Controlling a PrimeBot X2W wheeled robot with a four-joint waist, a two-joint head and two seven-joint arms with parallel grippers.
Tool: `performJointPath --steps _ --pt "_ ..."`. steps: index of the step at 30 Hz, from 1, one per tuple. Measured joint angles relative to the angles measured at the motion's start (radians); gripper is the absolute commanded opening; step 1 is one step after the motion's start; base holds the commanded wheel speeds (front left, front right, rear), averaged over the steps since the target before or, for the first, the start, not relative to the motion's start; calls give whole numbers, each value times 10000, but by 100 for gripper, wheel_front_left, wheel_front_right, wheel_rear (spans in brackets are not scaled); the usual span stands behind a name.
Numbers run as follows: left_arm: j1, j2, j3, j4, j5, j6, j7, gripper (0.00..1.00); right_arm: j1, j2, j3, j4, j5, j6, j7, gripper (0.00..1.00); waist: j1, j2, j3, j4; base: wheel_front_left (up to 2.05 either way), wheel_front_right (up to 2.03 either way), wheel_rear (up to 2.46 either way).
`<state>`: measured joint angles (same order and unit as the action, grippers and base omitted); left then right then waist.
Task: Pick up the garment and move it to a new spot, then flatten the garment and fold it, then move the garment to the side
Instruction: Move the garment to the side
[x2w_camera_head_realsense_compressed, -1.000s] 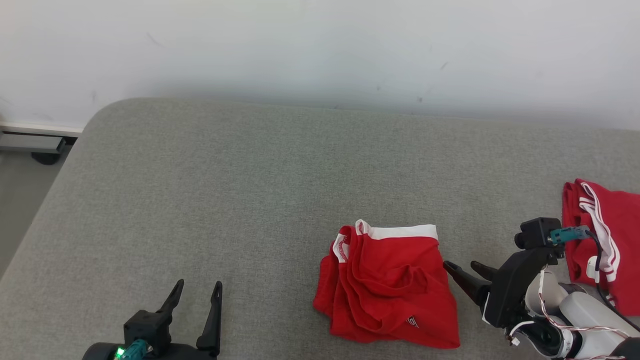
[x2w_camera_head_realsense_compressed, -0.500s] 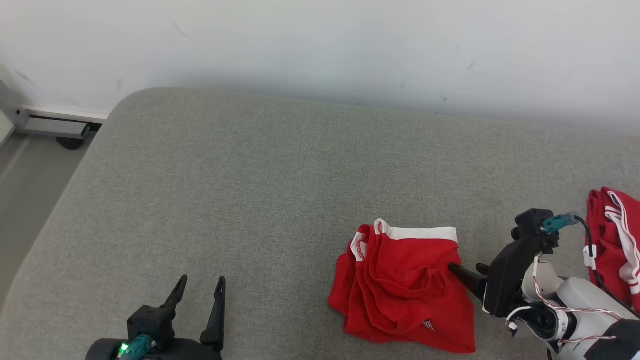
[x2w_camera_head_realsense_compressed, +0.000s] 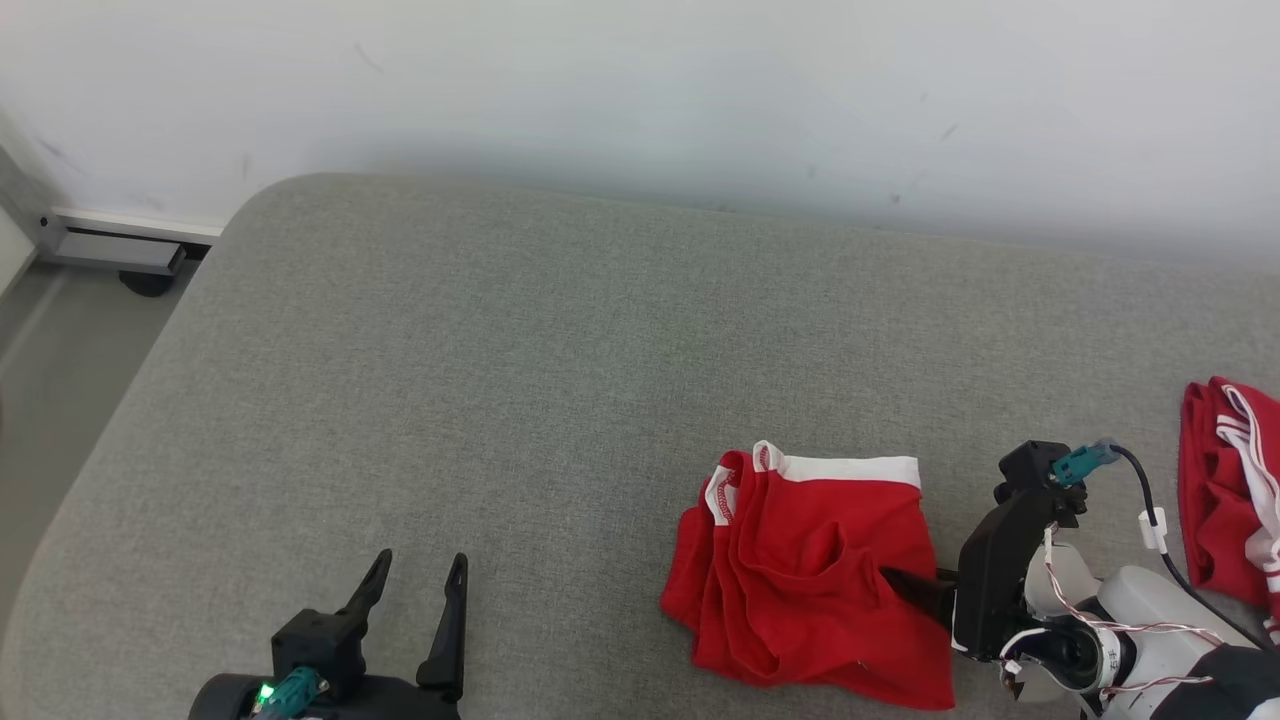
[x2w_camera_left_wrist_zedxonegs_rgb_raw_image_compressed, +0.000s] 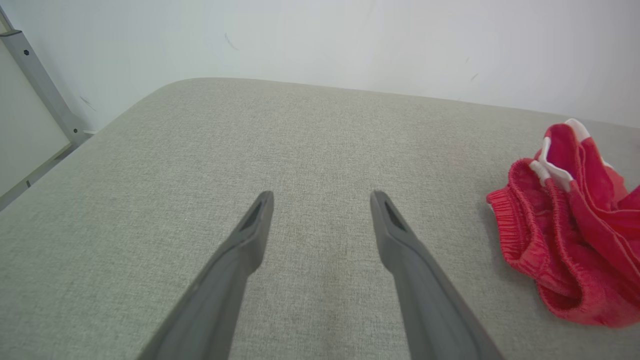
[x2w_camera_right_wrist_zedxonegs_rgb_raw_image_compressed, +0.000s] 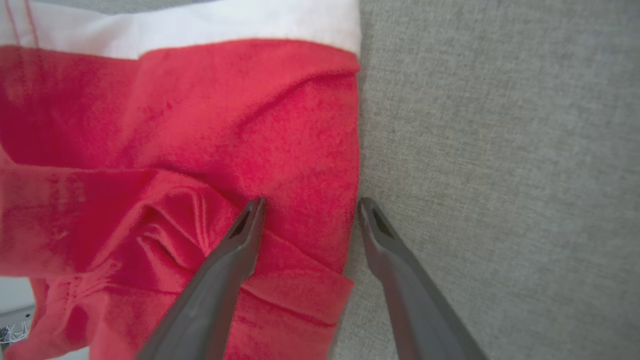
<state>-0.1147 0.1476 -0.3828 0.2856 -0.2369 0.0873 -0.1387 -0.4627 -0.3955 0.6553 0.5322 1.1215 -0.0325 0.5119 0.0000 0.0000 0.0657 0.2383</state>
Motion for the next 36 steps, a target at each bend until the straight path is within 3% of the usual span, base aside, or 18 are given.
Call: performJointPath --steps 2,3,16,24,36 --pt "-78 -75 -44 42 -2 -8 0 100 2 10 -40 35 105 67 25 12 0 0 14 49 0 0 0" --pt "-123 -92 -42 58 -10 -6 -2 100 -3 38 -44 58 157 125 96 0 0 0 19 72 0 0 0" --pt "-121 -79 94 276 -207 -4 -128 100 -354 146 -533 253 562 711 -130 0 1 0 -111 70 0 0 0" --pt "76 -63 115 314 -276 0 -203 100 -608 -301 -849 127 562 1127 -581 0 1 0 -347 -298 0 0 0" --pt "171 35 125 253 -290 2 -221 100 -822 -976 -1271 -709 562 1383 -1089 0 1 0 -499 -866 0 0 0"
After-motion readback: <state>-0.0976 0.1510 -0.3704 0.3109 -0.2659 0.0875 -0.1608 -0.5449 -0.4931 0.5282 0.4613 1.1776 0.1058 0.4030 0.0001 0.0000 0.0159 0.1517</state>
